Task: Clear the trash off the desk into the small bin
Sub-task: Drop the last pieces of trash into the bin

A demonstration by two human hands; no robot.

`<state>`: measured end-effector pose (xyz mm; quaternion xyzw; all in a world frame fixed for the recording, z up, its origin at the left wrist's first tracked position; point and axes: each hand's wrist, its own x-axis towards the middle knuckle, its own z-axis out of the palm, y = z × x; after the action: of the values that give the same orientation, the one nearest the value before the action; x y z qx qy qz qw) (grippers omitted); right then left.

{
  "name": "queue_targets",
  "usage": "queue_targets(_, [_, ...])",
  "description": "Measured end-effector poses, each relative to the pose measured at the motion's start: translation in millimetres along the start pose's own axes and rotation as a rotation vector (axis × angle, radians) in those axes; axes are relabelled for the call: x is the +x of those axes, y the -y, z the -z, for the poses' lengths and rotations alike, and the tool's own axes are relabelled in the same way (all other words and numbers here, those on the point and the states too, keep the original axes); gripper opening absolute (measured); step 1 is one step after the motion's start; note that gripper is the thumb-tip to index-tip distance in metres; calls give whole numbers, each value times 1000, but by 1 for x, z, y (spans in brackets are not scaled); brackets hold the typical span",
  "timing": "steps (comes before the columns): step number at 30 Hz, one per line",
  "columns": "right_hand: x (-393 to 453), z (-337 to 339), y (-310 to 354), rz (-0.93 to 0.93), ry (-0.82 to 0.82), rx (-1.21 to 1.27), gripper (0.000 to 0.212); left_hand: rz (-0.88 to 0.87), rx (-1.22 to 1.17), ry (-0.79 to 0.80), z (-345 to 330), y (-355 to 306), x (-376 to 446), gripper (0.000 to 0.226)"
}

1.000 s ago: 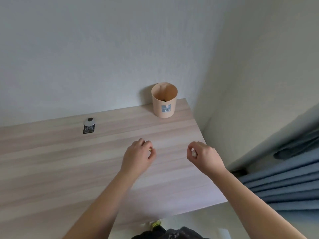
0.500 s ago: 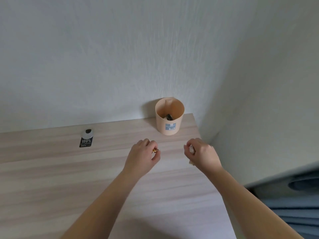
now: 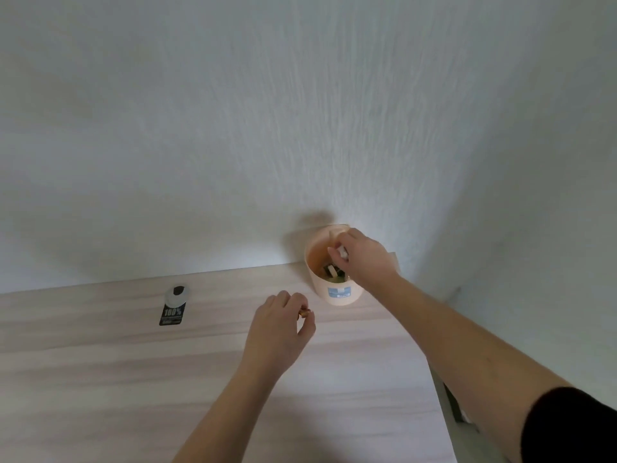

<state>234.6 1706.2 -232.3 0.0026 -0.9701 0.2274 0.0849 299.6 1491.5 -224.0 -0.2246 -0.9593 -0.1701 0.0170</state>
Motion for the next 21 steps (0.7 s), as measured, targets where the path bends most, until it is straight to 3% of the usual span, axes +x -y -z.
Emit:
queue_targets(12, [29,-34,-12,132,32,-125,27,57,6,31,-29,14,20,9])
queue_targets(21, [4,-15,-28,120,-95,-57,17,-41,-29,-58,-28,-1,86,15])
